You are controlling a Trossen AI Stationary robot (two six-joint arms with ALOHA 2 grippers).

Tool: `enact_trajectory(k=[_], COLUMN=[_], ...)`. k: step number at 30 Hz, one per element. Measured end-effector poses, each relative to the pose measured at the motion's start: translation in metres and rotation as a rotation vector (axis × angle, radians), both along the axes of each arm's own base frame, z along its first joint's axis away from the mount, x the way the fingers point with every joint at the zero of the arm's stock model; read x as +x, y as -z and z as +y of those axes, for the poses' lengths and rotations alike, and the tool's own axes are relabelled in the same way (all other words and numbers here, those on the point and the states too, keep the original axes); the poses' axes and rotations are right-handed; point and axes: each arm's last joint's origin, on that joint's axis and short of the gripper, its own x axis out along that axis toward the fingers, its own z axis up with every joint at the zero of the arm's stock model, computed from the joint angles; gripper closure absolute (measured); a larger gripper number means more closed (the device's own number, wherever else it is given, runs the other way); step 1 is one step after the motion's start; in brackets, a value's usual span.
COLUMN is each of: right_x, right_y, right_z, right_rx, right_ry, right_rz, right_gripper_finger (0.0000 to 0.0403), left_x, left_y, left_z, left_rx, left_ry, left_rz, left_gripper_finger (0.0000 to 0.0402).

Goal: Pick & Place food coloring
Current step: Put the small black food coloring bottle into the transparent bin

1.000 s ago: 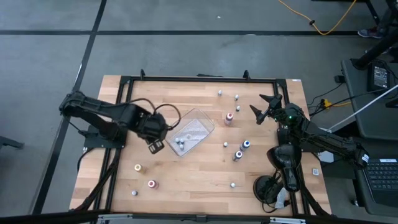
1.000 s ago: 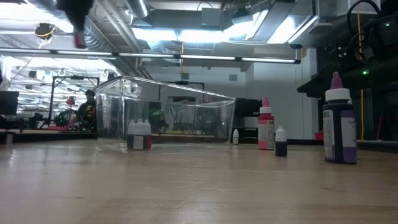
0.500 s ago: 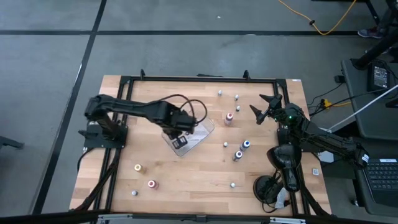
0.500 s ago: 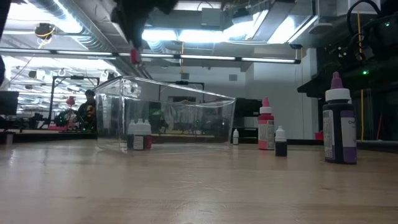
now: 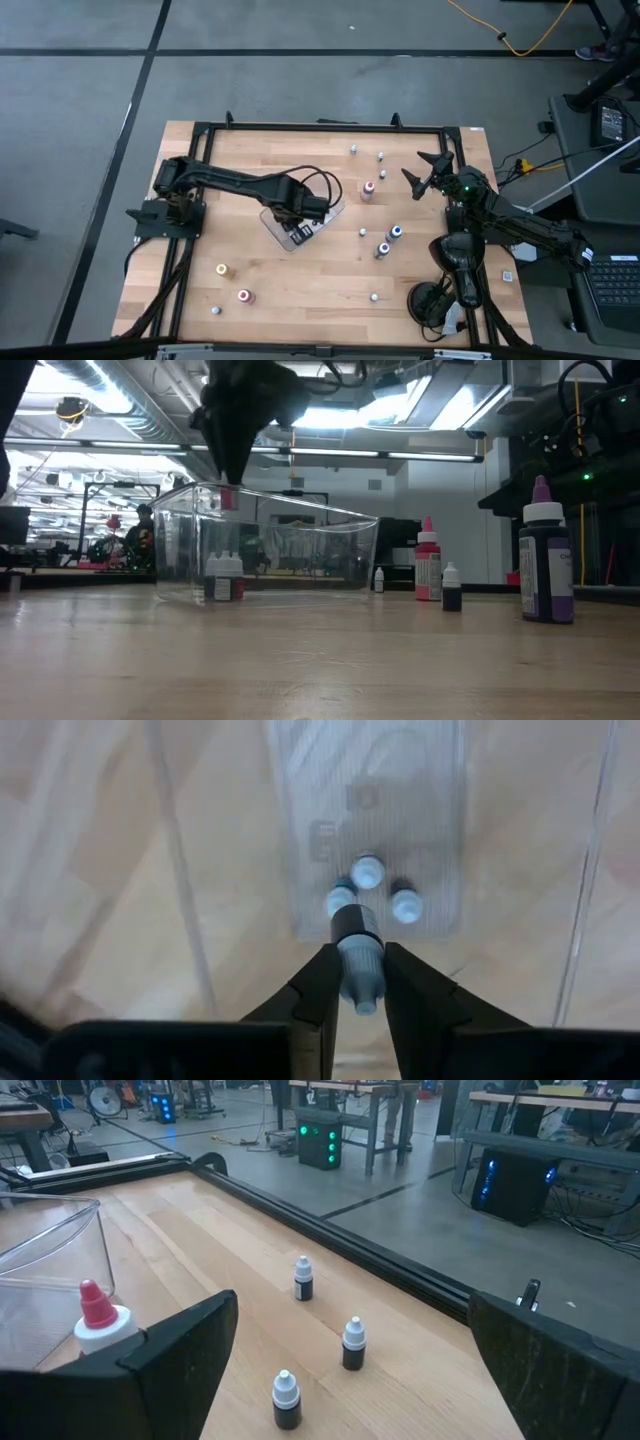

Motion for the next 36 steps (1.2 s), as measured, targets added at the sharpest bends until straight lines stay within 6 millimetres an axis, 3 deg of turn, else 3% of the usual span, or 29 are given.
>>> enact_trajectory(k=[6,36], right_x=[0.0,0.0], right_y=[0.0,0.0], right_z=[0.0,0.0], right_rx=[0.0,0.0], right_ry=[0.0,0.0], right_rz=[0.0,0.0], right_gripper_finger=[0.0008,0.0008], left_x=[-0.004,-0.007], left_y=[0.021,0.058], left_z=[-0.001,-0.006], left_rx=[-0.025,-0.13], left_ry=[-0.046,-0.086], left_rz=[0.044,0.023], left_gripper_finger=[0.0339,0.0339])
